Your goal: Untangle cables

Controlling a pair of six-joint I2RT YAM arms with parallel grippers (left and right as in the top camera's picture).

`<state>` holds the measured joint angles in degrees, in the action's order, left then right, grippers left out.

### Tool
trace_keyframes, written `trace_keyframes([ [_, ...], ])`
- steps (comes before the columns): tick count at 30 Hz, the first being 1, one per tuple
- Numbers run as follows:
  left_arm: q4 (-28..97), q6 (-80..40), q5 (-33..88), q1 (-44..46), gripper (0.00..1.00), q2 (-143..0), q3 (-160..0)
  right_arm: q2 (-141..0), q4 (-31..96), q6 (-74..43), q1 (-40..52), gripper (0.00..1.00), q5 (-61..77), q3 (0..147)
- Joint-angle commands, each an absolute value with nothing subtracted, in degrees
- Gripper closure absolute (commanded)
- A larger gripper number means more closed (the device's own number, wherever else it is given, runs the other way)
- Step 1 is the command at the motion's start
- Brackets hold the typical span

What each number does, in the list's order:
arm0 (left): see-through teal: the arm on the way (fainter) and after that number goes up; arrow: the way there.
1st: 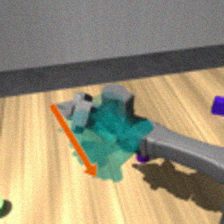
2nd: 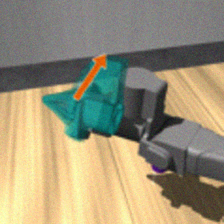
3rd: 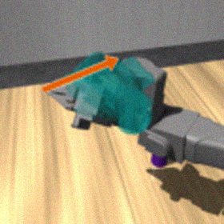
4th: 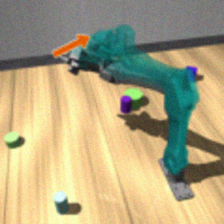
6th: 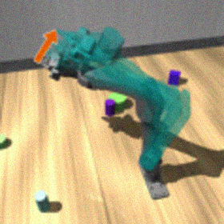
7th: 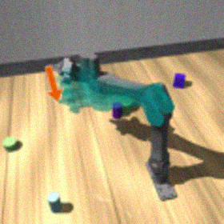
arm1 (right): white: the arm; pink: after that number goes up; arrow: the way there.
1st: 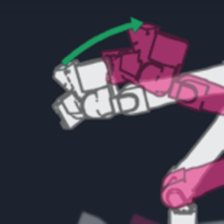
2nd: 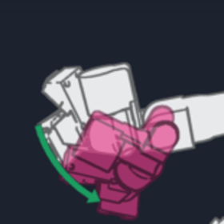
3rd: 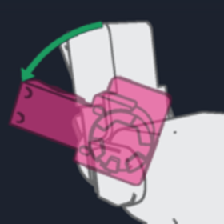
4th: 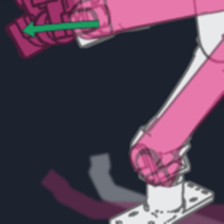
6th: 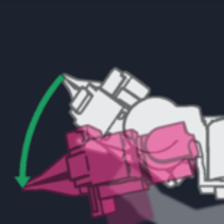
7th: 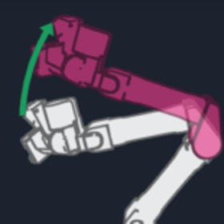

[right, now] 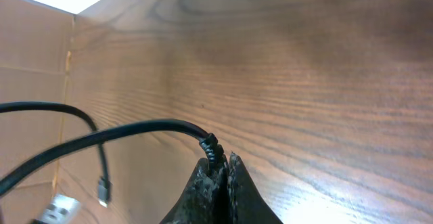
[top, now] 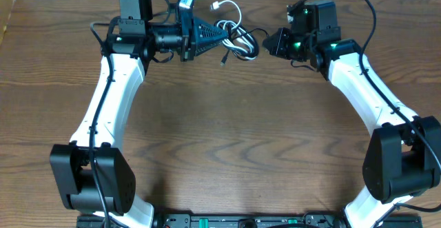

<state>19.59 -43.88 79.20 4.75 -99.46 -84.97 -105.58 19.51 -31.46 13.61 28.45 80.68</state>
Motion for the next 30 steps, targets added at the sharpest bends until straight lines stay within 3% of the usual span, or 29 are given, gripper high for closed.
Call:
trace_keyframes([
  [1,22.2,-22.04,90.15,5.32,0.93,-99.13,-85.21,-106.08,17.32,-32.64,11.64,0.99,26.7,81.3],
  [5,27.11,-7.81,88.29,5.98,0.93,-99.15,-84.16,-106.08,12.93,-27.0,10.33,0.99,36.07,81.3],
  [20,45.69,10.94,61.78,7.86,0.93,-99.2,-80.84,-106.08,9.5,-17.96,8.69,0.96,51.42,81.3],
  [21,45.78,10.92,61.58,7.86,0.93,-99.2,-80.84,-106.08,9.72,-17.98,8.69,0.86,51.2,81.3],
  [24,45.78,10.79,59.68,7.86,0.92,-99.2,-80.86,-106.08,11.0,-19.49,8.54,0.27,48.99,81.3],
  [25,45.76,10.39,58.94,7.86,0.93,-99.2,-80.86,-106.08,11.64,-20.21,8.43,0.18,47.66,81.3],
  [26,45.78,9.74,57.84,7.86,0.93,-99.2,-80.86,-106.08,12.23,-20.88,8.29,0.11,46.48,81.3],
  [30,44.77,2.22,52.77,7.86,0.92,-99.2,-80.86,-106.06,12.62,-21.41,8.12,0.08,45.69,81.32],
])
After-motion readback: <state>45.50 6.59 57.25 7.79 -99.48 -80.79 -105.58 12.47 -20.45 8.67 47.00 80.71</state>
